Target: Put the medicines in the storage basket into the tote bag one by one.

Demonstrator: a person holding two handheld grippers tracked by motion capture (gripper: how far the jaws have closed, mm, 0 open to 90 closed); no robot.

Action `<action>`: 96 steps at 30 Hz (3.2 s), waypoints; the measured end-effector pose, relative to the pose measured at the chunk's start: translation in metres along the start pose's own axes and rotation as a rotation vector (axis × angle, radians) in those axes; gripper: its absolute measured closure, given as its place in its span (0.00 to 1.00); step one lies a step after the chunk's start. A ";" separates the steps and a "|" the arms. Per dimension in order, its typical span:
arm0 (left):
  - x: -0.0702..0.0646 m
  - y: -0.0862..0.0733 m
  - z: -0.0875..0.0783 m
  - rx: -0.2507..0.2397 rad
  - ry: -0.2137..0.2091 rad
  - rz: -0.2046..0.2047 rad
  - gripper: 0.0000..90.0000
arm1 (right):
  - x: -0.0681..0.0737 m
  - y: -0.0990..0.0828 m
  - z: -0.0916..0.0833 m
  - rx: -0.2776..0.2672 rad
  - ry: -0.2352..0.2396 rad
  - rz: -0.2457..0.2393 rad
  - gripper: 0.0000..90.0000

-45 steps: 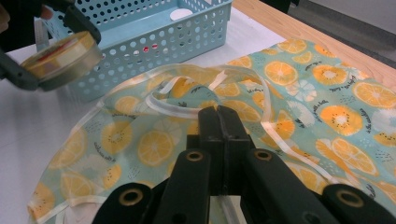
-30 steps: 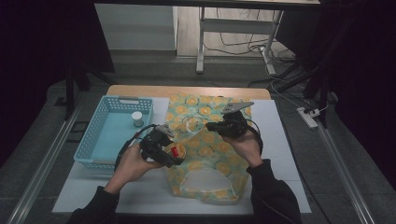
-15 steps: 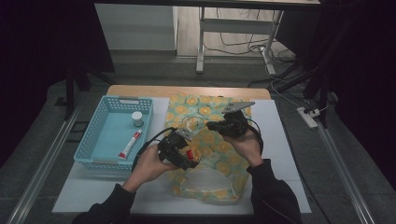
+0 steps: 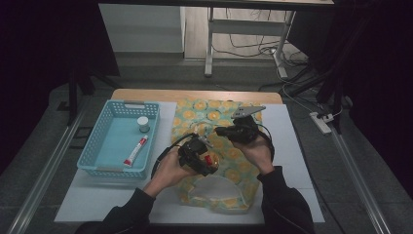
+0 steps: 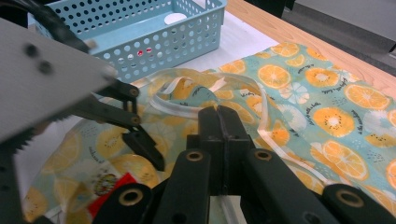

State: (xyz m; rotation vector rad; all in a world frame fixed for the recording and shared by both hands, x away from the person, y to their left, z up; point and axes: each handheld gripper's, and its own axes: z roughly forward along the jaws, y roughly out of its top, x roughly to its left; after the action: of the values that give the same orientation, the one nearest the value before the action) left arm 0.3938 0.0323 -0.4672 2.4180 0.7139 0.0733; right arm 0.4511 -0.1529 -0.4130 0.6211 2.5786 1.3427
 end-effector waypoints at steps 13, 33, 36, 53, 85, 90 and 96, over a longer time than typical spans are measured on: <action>0.020 0.001 0.020 -0.016 0.052 -0.053 0.23 | 0.002 -0.001 0.005 0.012 -0.004 -0.013 1.00; 0.040 -0.003 0.043 -0.018 0.100 -0.114 0.23 | 0.000 -0.008 0.019 0.047 -0.006 -0.010 1.00; 0.041 -0.003 0.045 -0.013 0.105 -0.114 0.23 | -0.001 -0.010 0.021 0.051 -0.008 -0.008 1.00; 0.040 -0.003 0.039 -0.045 0.099 -0.140 0.16 | -0.003 -0.011 0.022 0.054 -0.010 -0.001 1.00; 0.028 -0.034 -0.028 -0.164 -0.016 -0.181 0.01 | -0.002 -0.009 0.018 0.043 -0.007 0.000 1.00; 0.030 -0.041 -0.038 -0.173 -0.018 -0.179 0.01 | -0.001 -0.009 0.018 0.040 -0.007 -0.002 1.00; 0.034 -0.049 -0.048 -0.198 -0.040 -0.184 0.00 | -0.001 -0.008 0.017 0.038 -0.006 -0.003 1.00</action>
State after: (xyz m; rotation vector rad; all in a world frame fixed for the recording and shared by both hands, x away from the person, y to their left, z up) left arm 0.3893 0.1083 -0.4606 2.1515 0.8656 0.0199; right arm 0.4553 -0.1449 -0.4294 0.6266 2.6046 1.2915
